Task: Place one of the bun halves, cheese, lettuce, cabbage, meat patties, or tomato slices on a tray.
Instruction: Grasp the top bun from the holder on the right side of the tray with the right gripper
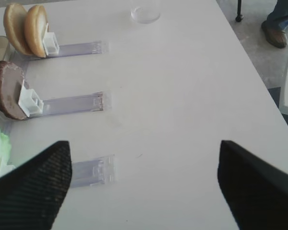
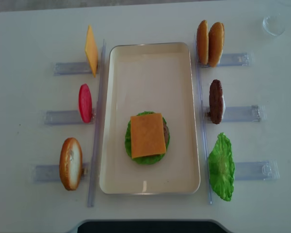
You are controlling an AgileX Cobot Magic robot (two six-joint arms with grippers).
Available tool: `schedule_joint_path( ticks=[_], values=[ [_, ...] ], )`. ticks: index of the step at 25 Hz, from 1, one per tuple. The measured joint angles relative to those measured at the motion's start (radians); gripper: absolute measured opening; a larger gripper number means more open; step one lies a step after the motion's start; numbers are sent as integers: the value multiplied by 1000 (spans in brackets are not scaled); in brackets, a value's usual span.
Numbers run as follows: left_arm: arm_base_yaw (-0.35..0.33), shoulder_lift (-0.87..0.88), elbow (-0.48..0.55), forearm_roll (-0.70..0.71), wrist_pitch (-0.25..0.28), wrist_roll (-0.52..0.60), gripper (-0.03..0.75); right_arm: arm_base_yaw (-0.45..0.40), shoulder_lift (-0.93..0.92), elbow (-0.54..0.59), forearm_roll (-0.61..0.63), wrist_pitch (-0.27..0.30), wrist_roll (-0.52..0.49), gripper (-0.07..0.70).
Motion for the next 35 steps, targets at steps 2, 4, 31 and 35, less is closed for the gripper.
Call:
schedule_joint_path(
  ticks=[2,4,31,35],
  values=[
    [0,0,0,0,0,0,140,0,0,0,-18,0,0,587],
    [0,0,0,0,0,0,140,0,0,0,-29,0,0,587],
    [0,0,0,0,0,0,140,0,1147,-708,-23,32,39,587],
    [0,0,0,0,0,0,140,0,1291,-822,-29,72,32,587]
  ],
)
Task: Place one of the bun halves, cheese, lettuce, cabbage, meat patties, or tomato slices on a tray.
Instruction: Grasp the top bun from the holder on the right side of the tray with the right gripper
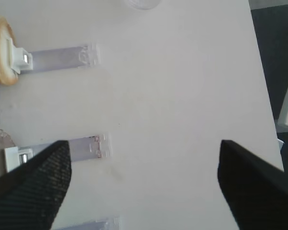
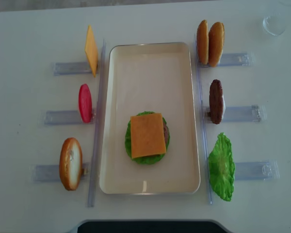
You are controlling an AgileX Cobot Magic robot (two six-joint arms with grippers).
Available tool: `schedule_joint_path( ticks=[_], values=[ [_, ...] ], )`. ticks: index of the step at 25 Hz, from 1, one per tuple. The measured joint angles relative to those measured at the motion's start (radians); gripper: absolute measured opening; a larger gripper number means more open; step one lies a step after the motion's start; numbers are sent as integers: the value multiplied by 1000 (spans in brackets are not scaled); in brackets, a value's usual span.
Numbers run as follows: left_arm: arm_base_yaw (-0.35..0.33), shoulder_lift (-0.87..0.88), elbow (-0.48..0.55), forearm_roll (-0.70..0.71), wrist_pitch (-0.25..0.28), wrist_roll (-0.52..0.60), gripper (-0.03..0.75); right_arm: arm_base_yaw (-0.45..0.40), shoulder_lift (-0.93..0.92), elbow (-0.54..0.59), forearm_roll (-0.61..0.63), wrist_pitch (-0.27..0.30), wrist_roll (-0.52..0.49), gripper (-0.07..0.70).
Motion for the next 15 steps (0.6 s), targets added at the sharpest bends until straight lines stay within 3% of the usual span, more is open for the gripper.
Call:
schedule_joint_path(
  ticks=[8,15],
  values=[
    [0,0,0,0,0,0,140,0,228,-208,7,11,-21,587],
    [0,0,0,0,0,0,140,0,342,-324,31,13,-26,587]
  ],
)
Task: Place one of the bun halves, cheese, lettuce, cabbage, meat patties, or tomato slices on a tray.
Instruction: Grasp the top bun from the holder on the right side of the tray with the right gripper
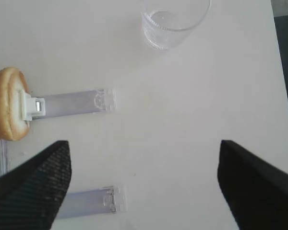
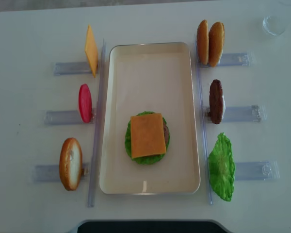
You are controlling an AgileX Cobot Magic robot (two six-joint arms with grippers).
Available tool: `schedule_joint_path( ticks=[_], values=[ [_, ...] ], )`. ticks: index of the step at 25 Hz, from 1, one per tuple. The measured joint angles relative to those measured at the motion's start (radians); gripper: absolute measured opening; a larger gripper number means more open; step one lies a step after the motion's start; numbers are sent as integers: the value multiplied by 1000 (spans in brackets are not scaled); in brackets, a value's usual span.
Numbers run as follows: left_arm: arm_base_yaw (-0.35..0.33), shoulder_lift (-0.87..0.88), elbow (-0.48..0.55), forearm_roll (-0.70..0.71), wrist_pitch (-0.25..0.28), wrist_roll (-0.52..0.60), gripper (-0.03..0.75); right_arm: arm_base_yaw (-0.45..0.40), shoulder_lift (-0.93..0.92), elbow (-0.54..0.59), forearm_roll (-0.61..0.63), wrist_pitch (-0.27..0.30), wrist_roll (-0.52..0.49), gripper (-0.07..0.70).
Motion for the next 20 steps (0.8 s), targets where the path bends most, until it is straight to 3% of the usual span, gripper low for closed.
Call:
schedule_joint_path(
  ticks=[11,20],
  values=[
    [0,0,0,0,0,0,140,9,98,-17,35,2,-23,587],
    [0,0,0,0,0,0,140,174,106,-30,54,3,59,587]
  ],
)
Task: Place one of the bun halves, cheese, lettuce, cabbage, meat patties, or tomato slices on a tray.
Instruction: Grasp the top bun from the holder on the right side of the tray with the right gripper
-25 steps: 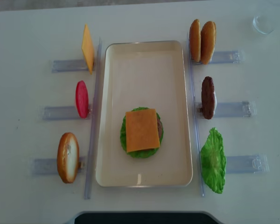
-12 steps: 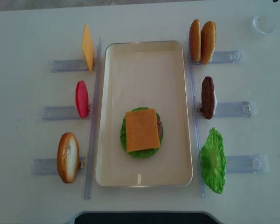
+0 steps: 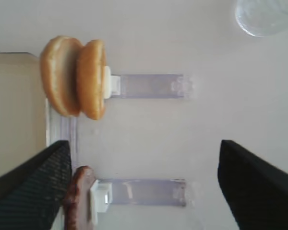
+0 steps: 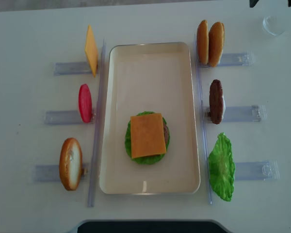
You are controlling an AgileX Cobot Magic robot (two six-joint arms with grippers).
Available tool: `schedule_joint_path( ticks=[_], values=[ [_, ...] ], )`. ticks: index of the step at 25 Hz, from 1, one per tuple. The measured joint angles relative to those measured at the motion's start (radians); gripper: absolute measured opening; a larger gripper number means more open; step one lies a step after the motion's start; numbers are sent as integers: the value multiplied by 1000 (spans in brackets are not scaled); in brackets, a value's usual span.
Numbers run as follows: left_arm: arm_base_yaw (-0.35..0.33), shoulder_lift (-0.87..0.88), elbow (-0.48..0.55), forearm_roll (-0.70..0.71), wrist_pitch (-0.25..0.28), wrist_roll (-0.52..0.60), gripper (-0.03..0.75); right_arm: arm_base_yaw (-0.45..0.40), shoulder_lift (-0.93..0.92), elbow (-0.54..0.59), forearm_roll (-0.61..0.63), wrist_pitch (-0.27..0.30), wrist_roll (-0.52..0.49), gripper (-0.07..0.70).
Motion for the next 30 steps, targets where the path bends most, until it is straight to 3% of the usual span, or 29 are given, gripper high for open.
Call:
schedule_joint_path(
  ticks=[12,17,30],
  values=[
    [0,0,0,0,0,0,140,216,193,-186,49,0,111,587],
    [0,0,0,0,0,0,140,234,252,-251,58,0,126,587],
    [0,0,0,0,0,0,140,234,281,-257,68,1,125,587]
  ],
)
